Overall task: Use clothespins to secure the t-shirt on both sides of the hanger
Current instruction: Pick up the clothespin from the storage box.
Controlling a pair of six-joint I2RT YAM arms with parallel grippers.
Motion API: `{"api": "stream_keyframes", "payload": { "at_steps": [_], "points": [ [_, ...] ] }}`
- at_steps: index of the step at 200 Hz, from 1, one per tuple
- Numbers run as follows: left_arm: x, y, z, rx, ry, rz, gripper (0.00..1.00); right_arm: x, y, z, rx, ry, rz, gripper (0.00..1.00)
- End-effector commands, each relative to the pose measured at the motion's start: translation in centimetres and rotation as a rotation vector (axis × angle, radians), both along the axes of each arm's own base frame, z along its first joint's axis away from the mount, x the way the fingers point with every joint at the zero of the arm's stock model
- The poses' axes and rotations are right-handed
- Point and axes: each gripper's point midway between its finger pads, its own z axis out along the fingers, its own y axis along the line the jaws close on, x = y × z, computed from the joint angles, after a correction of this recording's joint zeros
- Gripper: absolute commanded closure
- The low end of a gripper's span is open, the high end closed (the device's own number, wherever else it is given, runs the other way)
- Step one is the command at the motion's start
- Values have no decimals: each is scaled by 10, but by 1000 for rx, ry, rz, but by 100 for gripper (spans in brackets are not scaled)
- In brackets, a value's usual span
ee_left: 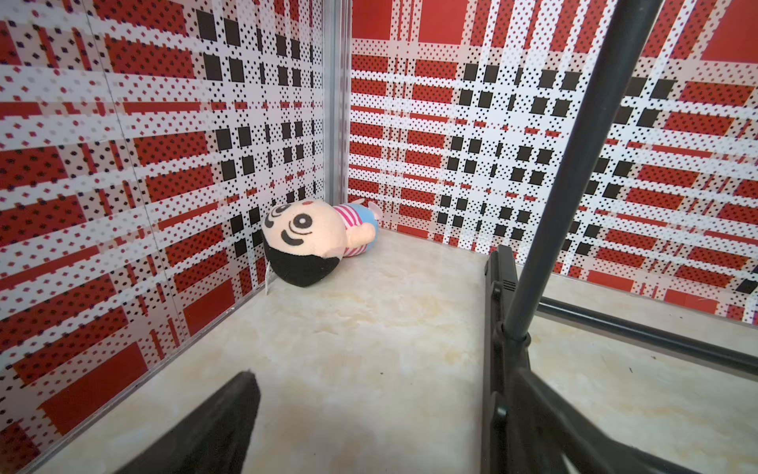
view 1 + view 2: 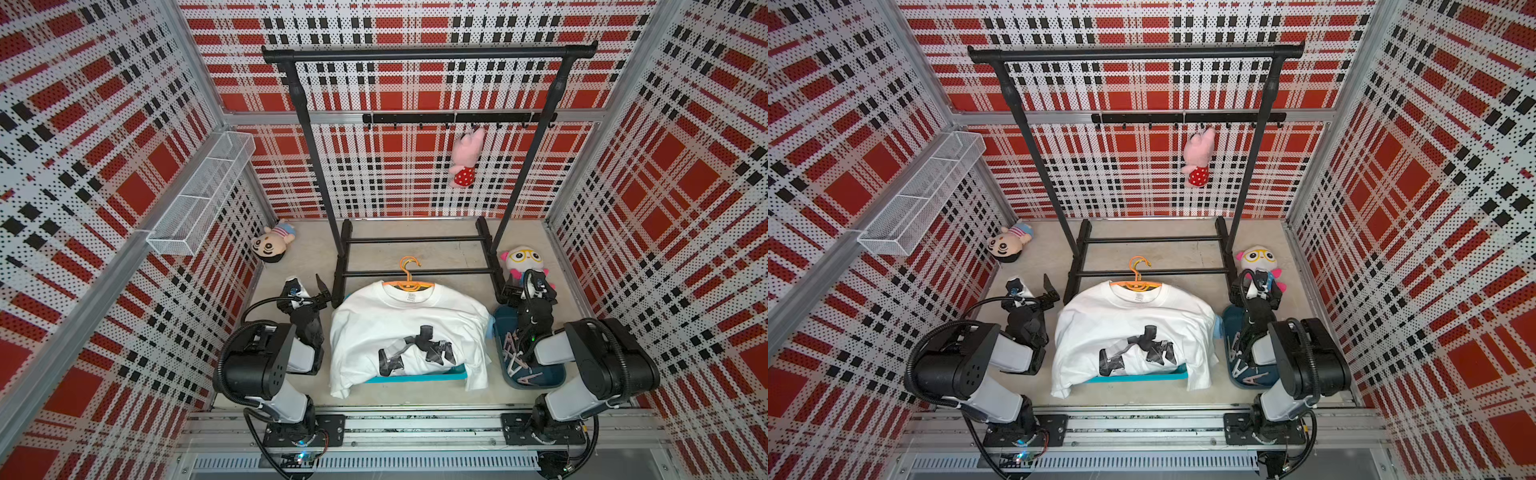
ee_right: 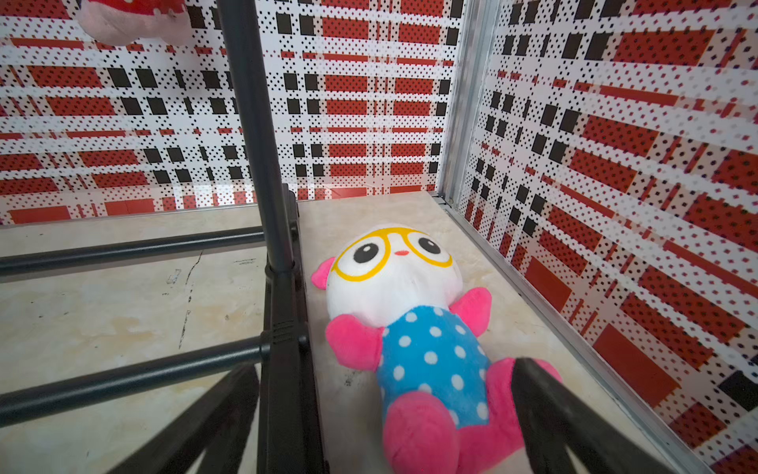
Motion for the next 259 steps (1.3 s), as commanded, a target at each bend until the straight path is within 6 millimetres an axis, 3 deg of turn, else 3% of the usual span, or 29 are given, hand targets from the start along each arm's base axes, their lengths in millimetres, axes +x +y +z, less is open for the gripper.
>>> {"api": "stream_keyframes", "payload": {
  "at_steps": [1,200,218,236,247,259],
  "points": [
    [0,2,9,9,-27,10,2,1,0,2,4,-7,-8,0],
    [-1,1,9,9,-30,8,2,-2,1,5,-7,-20,-3,0],
    [-8,-3,19,27,-54,1,2,-13,6,23,-34,-60,1,0],
    [-25,-4,42,42,-95,63,2,-21,11,48,-38,-67,-12,0],
    [-39,-2,58,26,-139,135,2,-21,9,60,59,-35,-26,0],
    [-63,6,76,-144,-259,253,2,-25,3,63,201,44,-80,0]
  ]
}}
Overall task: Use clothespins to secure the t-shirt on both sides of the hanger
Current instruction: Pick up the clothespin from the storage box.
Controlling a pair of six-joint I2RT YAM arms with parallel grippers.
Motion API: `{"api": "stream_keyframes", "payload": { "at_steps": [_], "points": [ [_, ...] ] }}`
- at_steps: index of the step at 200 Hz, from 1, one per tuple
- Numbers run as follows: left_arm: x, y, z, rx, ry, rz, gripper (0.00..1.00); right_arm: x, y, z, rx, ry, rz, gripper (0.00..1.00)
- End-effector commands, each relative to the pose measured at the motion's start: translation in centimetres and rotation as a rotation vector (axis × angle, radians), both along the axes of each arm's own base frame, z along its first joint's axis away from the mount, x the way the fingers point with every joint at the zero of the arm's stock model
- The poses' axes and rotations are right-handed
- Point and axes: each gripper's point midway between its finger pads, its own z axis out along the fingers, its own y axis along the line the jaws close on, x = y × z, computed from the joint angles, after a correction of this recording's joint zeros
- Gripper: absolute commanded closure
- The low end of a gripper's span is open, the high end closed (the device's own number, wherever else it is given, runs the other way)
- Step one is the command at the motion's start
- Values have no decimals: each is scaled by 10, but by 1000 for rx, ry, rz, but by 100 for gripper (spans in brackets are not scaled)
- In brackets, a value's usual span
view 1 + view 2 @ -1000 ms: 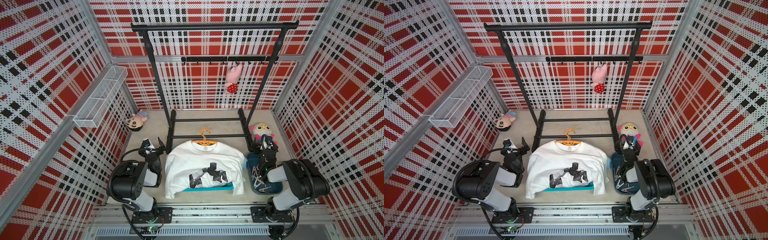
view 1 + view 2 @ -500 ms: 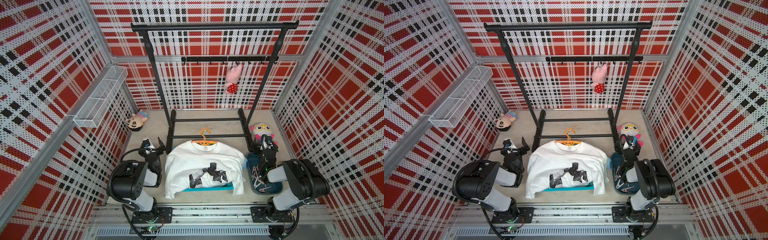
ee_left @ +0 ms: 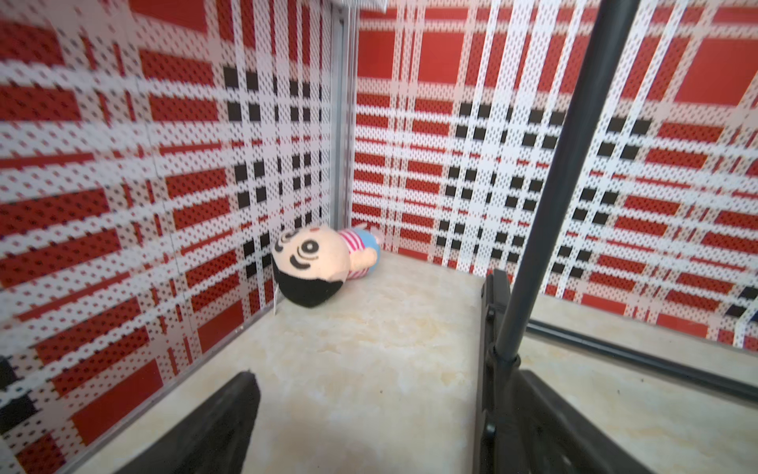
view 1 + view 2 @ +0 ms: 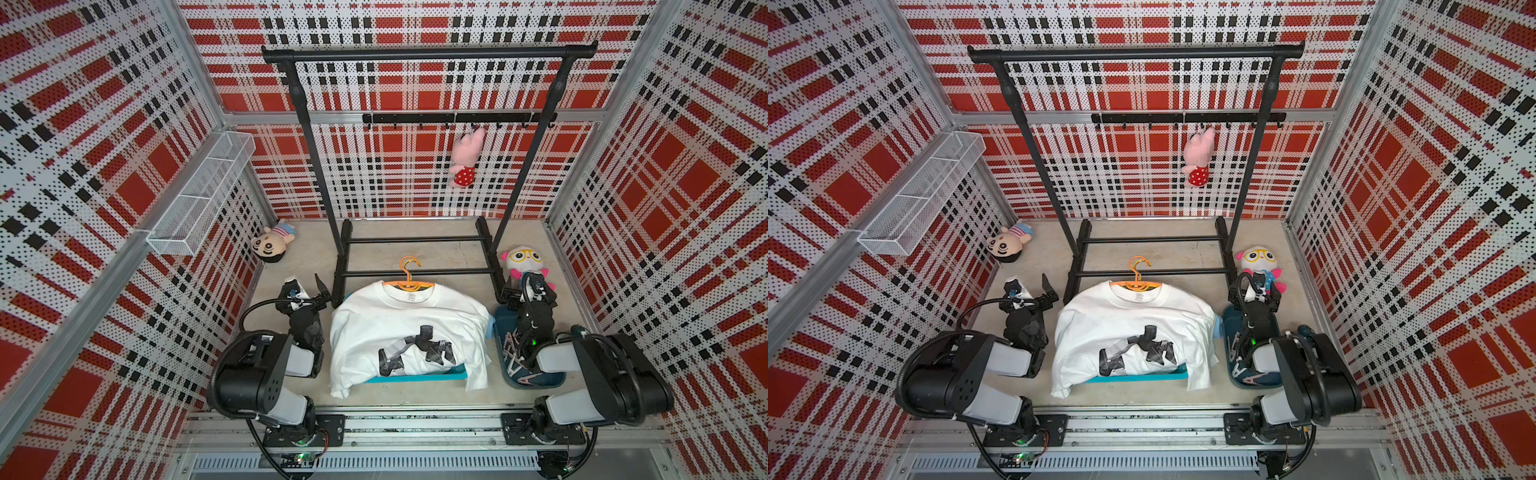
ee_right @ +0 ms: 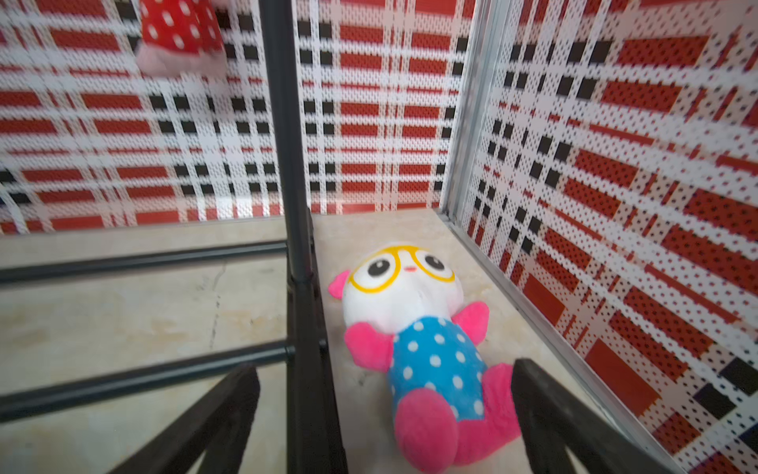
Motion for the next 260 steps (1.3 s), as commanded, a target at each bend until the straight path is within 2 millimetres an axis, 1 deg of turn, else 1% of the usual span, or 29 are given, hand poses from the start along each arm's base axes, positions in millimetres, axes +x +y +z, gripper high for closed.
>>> {"api": "stream_keyframes", "payload": {
  "at_steps": [1,8,10,14,20,23,25,30,37,38,45,58,66,69,77,82,98,102,104,107,127,149,163,175,191,207,230,260],
  "points": [
    [-41,20,30,-179,-155,215,2,-6,-13,11,185,123,-95,0],
    [-51,21,34,-272,-214,209,2,-10,-16,12,269,167,-126,0],
    [-52,21,33,-287,-222,199,2,-13,-17,9,287,194,-136,0],
    [-56,21,39,-316,-258,159,2,-17,-17,7,311,237,-146,0],
    [-58,20,41,-358,-282,104,2,-22,-17,9,328,280,-154,0],
    [-58,16,42,-408,-304,55,2,-24,-18,8,337,301,-162,0],
    [-59,21,43,-419,-315,51,2,-26,-18,7,342,312,-165,0],
    [-58,22,48,-482,-353,-9,2,-30,-18,7,347,335,-169,0],
    [-52,18,52,-539,-348,-99,2,-35,-18,4,400,366,-175,0],
    [-52,20,52,-546,-347,-96,2,-35,-18,4,405,370,-175,0],
    [-46,19,55,-582,-320,-151,2,-40,-15,1,447,412,-167,0],
    [-39,10,66,-587,-265,-227,2,-49,-6,-7,507,487,-138,2],
    [-38,4,71,-573,-229,-243,2,-54,-1,-10,534,529,-127,6],
    [-38,3,75,-574,-228,-244,2,-57,1,-13,552,549,-132,7],
    [-39,-2,76,-589,-196,-236,2,-64,3,-18,582,591,-143,7],
    [-41,-4,77,-591,-187,-223,2,-68,5,-22,591,619,-143,12],
    [-44,-26,86,-566,-166,-267,2,-80,9,-35,623,686,-154,25],
    [-45,-33,87,-552,-160,-283,2,-82,15,-39,647,709,-129,30],
    [-46,-33,88,-544,-159,-280,2,-83,16,-41,654,716,-126,32],
    [-46,-44,88,-539,-149,-309,2,-84,18,-44,662,726,-119,35],
    [-45,-75,92,-480,-104,-389,2,-94,30,-64,723,789,-95,53],
    [-37,-114,101,-409,-39,-521,2,-110,32,-88,719,870,-115,55],
    [-32,-137,101,-363,19,-592,2,-118,29,-98,694,903,-134,52],
    [-26,-153,97,-326,77,-639,0,-121,22,-102,662,910,-164,51],
    [-19,-166,90,-311,148,-651,0,-121,16,-103,638,904,-197,55],
    [-15,-175,85,-303,187,-665,1,-116,14,-103,645,876,-213,58],
    [-17,-178,83,-305,194,-669,1,-105,11,-103,660,828,-229,64],
    [-20,-175,91,-315,167,-667,1,-90,5,-108,639,805,-249,67]
  ]
}}
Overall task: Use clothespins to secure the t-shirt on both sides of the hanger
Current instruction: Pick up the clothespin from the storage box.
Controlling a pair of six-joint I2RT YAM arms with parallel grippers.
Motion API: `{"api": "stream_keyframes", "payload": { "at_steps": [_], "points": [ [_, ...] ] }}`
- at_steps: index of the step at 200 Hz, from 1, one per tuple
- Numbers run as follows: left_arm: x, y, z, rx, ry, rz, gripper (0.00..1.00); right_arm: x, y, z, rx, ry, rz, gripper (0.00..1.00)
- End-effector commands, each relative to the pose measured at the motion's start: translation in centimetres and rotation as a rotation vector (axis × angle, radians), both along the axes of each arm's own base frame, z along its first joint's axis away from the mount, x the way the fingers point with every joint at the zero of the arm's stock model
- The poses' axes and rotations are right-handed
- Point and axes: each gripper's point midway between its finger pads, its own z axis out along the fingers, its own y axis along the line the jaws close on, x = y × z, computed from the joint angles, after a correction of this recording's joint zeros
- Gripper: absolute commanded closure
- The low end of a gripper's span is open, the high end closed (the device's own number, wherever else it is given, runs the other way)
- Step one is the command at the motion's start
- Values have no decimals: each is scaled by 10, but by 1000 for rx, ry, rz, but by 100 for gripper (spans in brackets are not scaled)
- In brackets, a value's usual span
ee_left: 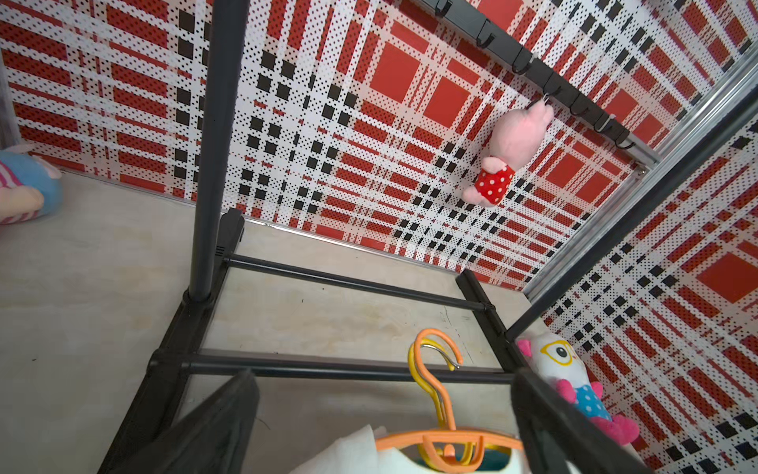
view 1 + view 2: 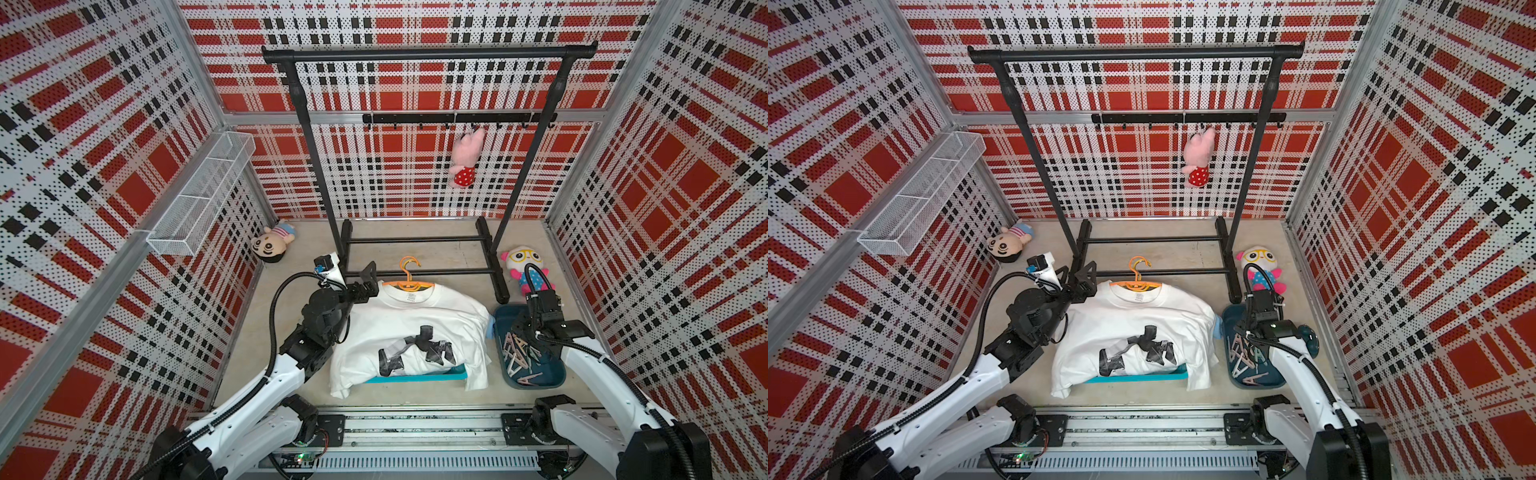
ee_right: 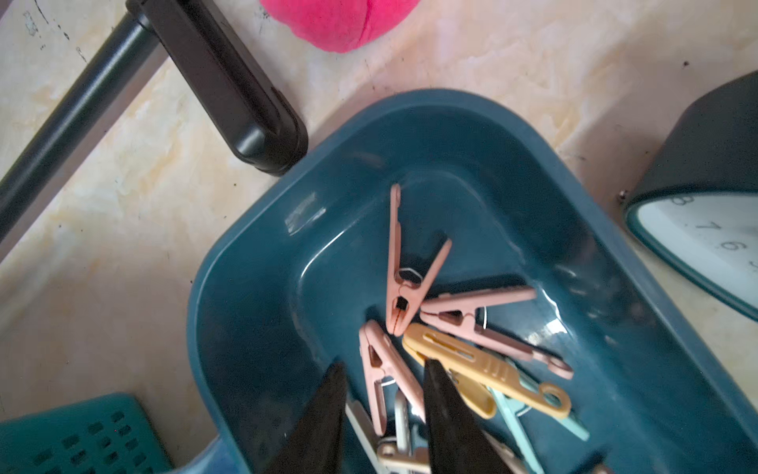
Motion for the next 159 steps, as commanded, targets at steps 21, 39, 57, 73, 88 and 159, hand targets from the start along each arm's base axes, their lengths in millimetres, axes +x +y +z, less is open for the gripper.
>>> {"api": "stream_keyframes", "payload": {
  "at_steps": [21,39,57,73,88,159],
  "points": [
    [-6,-1,18,-9,-37,-21,1,17,-15,-8,-67,4,-45,73],
    [-8,-4,20,-13,-37,-37,1,18,-23,-11,-93,10,-63,73],
    [-8,-4,18,-6,-30,-40,1,21,-23,-17,-58,-3,-73,74],
    [-8,-3,19,0,-30,-35,1,24,-23,-19,-50,-14,-70,74],
    [-8,-3,18,1,-28,-38,1,28,-25,-21,-54,-11,-64,76],
    [-13,0,24,-14,-45,-36,1,32,-22,-32,-45,27,-18,80]
  ]
}}
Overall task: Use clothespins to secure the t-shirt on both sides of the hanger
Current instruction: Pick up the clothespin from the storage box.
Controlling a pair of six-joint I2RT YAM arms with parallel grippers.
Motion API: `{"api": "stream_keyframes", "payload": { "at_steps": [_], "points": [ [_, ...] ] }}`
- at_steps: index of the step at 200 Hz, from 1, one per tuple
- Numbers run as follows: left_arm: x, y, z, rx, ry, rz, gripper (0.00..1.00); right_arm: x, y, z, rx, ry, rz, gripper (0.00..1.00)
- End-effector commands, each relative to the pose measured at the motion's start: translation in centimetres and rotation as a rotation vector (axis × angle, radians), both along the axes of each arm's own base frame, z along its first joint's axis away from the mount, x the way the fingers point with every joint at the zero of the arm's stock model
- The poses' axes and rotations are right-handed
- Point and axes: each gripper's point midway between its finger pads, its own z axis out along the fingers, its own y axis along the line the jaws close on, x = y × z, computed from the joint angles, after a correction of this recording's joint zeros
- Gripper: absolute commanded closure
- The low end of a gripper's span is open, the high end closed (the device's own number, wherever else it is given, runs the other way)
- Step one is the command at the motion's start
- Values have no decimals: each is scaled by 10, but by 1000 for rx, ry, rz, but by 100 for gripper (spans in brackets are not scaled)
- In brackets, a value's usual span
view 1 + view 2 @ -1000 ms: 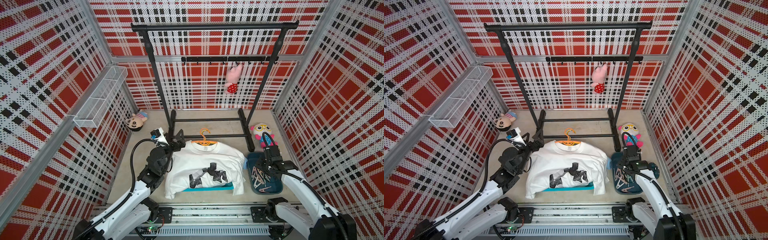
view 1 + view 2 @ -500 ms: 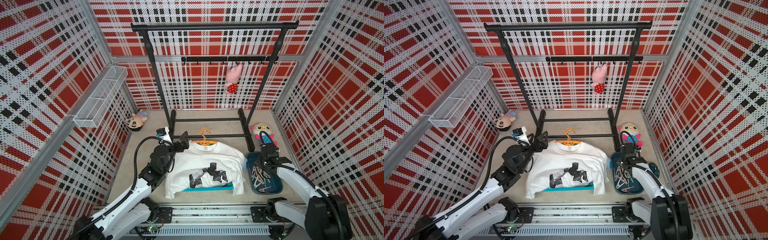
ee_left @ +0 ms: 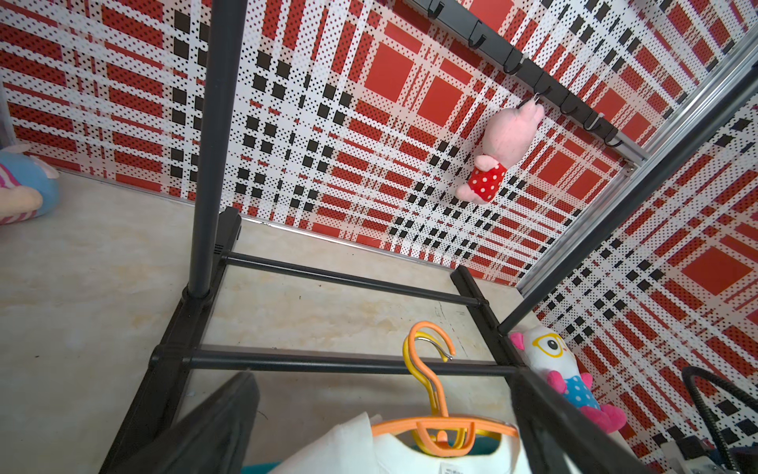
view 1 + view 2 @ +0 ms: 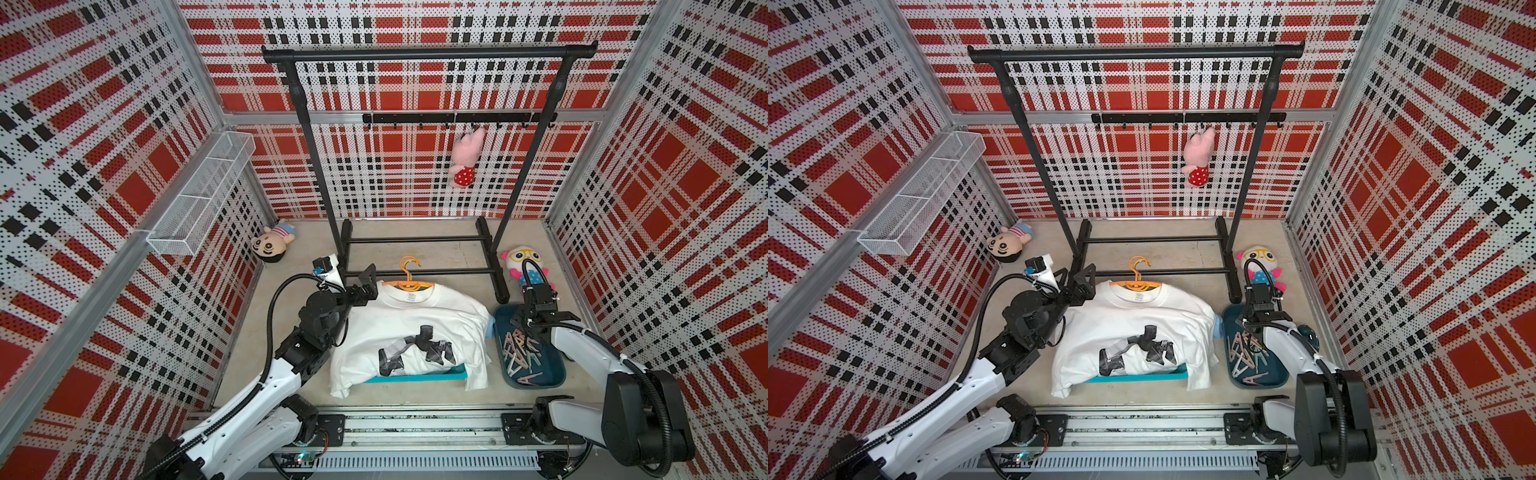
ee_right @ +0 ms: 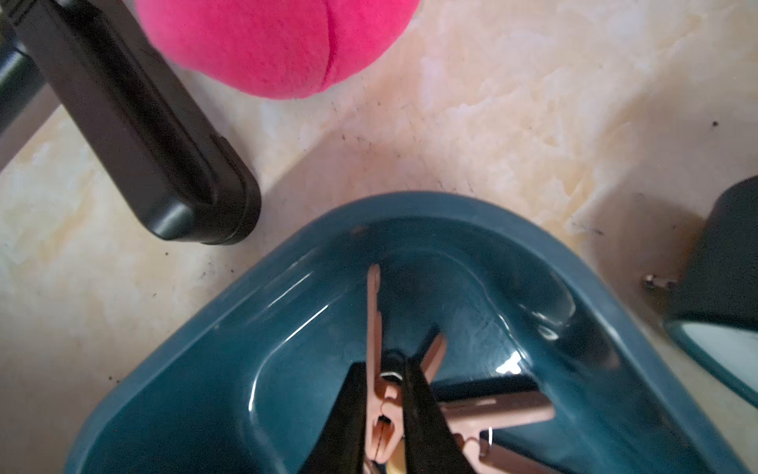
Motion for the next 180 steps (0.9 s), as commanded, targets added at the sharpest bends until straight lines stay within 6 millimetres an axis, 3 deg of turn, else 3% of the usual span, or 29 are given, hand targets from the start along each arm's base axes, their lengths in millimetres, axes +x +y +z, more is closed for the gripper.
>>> {"api": "stream_keyframes", "payload": {
  "at_steps": [1,80,126,180],
  "points": [
    [-4,-1,17,-5,-36,-11,1,6,2,1,22,-22,7,80],
    [-3,-2,6,-5,-8,-8,1,7,4,-12,24,-6,30,84],
    [-1,-1,6,8,-8,4,1,0,-1,-21,8,32,5,79],
    [-2,0,6,7,-10,5,1,-1,-2,-26,7,36,-13,81]
  ]
}}
